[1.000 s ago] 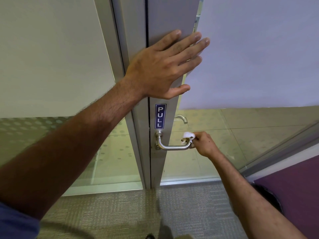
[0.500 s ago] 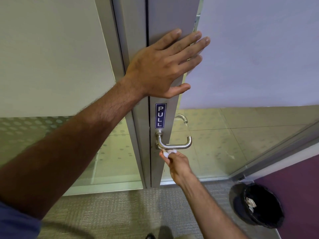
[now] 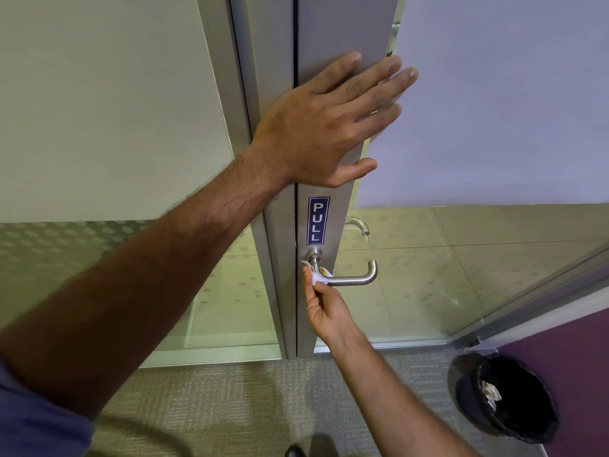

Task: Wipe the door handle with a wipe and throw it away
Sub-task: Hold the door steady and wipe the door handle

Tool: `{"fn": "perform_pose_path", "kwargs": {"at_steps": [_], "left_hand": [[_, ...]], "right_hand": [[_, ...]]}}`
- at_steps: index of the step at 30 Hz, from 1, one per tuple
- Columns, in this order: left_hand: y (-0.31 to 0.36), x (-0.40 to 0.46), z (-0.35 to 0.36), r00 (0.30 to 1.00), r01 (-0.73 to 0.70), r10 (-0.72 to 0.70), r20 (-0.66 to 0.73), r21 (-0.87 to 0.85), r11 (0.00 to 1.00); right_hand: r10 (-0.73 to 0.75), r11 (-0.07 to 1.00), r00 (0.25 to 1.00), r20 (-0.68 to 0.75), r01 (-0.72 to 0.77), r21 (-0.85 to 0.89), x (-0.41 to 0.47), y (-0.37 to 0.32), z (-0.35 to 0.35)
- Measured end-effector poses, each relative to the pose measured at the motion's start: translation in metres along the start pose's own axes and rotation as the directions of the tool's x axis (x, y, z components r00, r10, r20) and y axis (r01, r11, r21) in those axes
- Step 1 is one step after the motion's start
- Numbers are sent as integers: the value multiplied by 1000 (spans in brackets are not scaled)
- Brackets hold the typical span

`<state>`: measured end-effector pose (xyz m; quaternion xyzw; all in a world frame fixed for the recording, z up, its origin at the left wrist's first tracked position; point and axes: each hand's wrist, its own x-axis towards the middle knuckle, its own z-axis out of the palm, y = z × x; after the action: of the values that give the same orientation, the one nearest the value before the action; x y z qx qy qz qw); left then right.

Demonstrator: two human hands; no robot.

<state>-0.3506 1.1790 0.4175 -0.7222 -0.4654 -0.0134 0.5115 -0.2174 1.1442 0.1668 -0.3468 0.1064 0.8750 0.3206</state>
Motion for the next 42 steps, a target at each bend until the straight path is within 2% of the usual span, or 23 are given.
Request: {"fn": "perform_pose_path", "kwargs": {"at_steps": [6, 9, 11, 12, 13, 14, 15, 16, 17, 18, 19, 20, 22, 24, 28, 30, 34, 36, 39, 40, 42], "left_hand": [[-1, -1, -2, 1000, -8, 8, 11, 2, 1000], [-2, -2, -2, 1000, -7, 7, 3, 13, 1000], [-1, -2, -1, 1000, -5, 5, 0, 7, 1000], [-1, -1, 0, 1000, -6, 6, -4, 4, 1000], [0, -1, 0, 1000, -8, 8, -8, 2, 1000], [0, -1, 0, 1000, -9, 9, -9, 3, 1000], [0, -1, 0, 1000, -8, 8, -11, 3, 1000], [-1, -1, 0, 1000, -6, 6, -13, 3, 1000], [-2, -1, 0, 1000, -4, 4, -15, 1, 1000], [-2, 0, 0, 1000, -1, 1, -18, -2, 1000], [-2, 0, -1, 1000, 2, -2, -18, -4, 1000], [-2, 0, -1, 1000, 2, -2, -20, -4, 1000], [-1, -1, -1, 1000, 1, -1, -26, 1, 1000], [-1, -1, -1, 1000, 5, -5, -30, 2, 1000], [0, 0, 0, 999, 15, -16, -29, -14, 1000], [0, 0, 0, 999, 18, -18, -34, -23, 1000], [0, -1, 0, 999, 14, -15, -31, -23, 1000], [0, -1, 0, 999, 14, -15, -30, -20, 1000], [-1, -1, 0, 999, 14, -15, -29, -24, 1000], [-1, -1, 0, 999, 16, -17, -29, -27, 999], [0, -1, 1, 999, 25, -26, -36, -30, 999]], "right_hand": [[24, 998, 1000, -16, -25, -61, -15, -9, -3], [-27, 969, 997, -75, 8, -249, -23, -33, -8], [-85, 885, 996, -39, 57, -462, -33, -54, -14], [-143, 791, 989, 23, 128, -598, -38, -65, -17], [-218, 650, 969, 118, 234, -723, -45, -75, -19], [-298, 456, 926, 230, 350, -818, -50, -82, -20], [-364, 216, 859, 359, 453, -865, -54, -88, -19], [-411, -72, 772, 485, 503, -861, -54, -92, -17], [-421, -358, 673, 608, 493, -793, -51, -94, -12], [-383, -590, 585, 715, 440, -677, -46, -93, -6], [-308, -731, 524, 794, 404, -550, -40, -89, 0], [-224, -803, 505, 833, 389, -451, -32, -82, 6], [-106, -867, 560, 822, 353, -352, -14, -66, 14], [-71, -866, 634, 770, 345, -363, 2, -54, 20], [-22, -897, 641, 767, 326, -299, 11, -40, 20], [7, -899, 670, 743, 329, -288, 8, -42, 15], [182, -935, 683, 708, 343, -91, -9, -62, 8], [224, -939, 694, 685, 342, -39, -18, -78, 10], [193, -960, 714, 674, 280, -23, -24, -115, 17], [141, -963, 712, 688, 258, -70, -24, -128, 19], [-4, -956, 659, 753, 218, -196, -20, -150, 22]]}}
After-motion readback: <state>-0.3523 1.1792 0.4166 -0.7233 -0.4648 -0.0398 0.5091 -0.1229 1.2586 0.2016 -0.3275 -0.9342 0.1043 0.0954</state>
